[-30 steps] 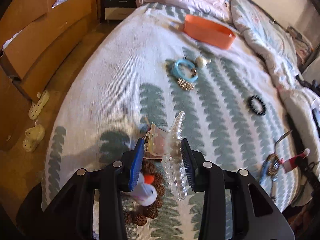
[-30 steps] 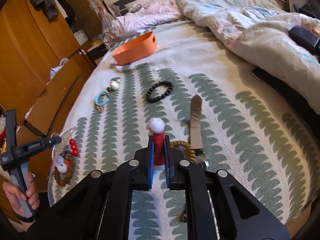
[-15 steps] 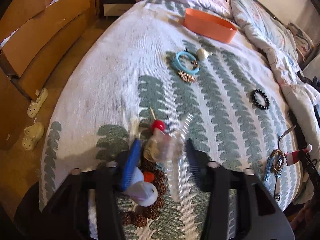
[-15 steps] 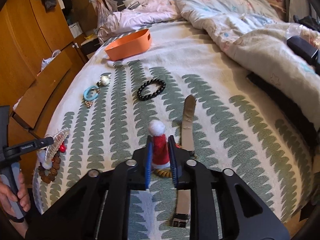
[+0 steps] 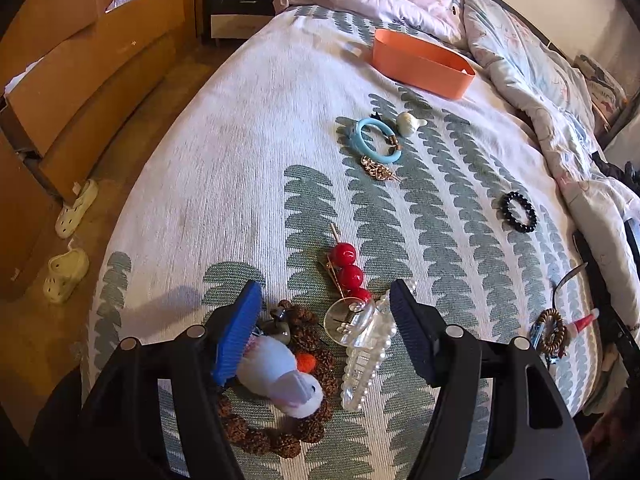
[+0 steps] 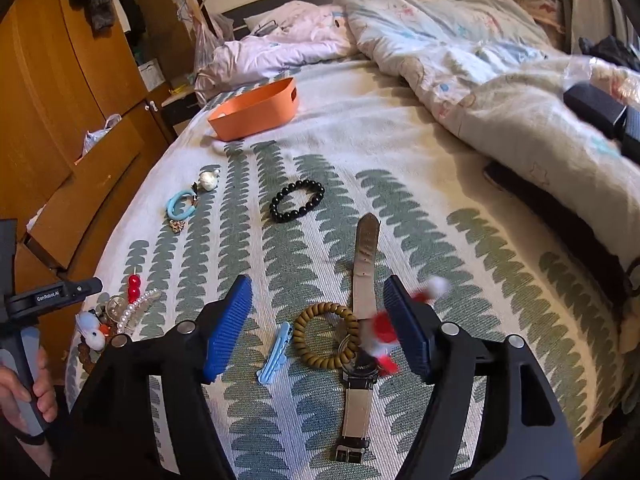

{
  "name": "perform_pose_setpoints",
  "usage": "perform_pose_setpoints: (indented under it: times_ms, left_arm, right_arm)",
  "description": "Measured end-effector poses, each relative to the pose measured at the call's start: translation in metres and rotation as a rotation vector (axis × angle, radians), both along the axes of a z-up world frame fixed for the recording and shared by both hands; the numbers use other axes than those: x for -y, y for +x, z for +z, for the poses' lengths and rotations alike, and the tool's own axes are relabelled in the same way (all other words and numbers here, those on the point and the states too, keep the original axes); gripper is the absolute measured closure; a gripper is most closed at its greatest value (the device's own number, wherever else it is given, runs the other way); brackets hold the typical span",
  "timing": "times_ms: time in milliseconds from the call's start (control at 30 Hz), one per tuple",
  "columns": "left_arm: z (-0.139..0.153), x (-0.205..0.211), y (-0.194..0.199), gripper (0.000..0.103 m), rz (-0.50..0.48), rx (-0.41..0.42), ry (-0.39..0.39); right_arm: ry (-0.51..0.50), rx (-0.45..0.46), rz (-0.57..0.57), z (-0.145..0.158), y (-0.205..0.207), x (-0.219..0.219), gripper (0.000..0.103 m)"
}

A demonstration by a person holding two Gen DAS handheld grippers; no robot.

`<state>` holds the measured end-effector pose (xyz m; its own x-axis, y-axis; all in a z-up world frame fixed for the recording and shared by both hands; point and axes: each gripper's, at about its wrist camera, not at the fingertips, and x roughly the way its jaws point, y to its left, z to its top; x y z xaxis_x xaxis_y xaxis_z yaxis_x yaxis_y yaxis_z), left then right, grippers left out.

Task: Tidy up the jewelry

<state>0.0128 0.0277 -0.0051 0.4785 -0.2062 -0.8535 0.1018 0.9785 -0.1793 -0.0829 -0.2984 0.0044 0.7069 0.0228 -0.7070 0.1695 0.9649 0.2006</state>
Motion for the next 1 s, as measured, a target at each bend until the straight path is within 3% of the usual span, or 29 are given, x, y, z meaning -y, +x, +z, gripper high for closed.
perform_pose_setpoints:
  times_ms: [100, 233, 433, 600, 800, 933, 1000]
  left_arm:
    - [0.000, 0.000, -0.001, 0.037, -0.002, 0.002, 0.002]
    - [0.001, 0.001, -0.001, 0.037, 0.001, 0.006, 0.004]
    - [0.004, 0.008, 0.014, 0.037, 0.003, 0.007, 0.031]
    - [0.003, 0.015, 0.053, 0.035, 0.005, -0.047, 0.041]
    - [-0.006, 0.019, 0.121, 0.034, 0.025, -0.135, 0.041]
    - [-0.021, 0.026, 0.154, 0.034, -0.013, -0.193, 0.033]
    - [-0.031, 0.028, 0.168, 0.034, -0.014, -0.229, 0.025]
  right_arm:
    - [-0.051, 0.023, 0.014, 0.005, -0.002, -0.004, 0.031]
    - [0.038, 0.068, 0.031, 0.012, -0.003, 0.003, 0.030]
    - [-0.029, 0.033, 0.071, 0.016, 0.035, -0.017, 0.030]
    - [-0.020, 0.000, 0.120, 0.017, 0.083, -0.027, 0.030]
    - [0.091, -0.094, 0.109, 0.003, 0.150, -0.017, 0.031]
    - [0.072, -0.151, 0.073, -0.021, 0.179, -0.015, 0.046]
    - [0.093, -0.169, 0.082, -0.031, 0.184, -0.014, 0.046]
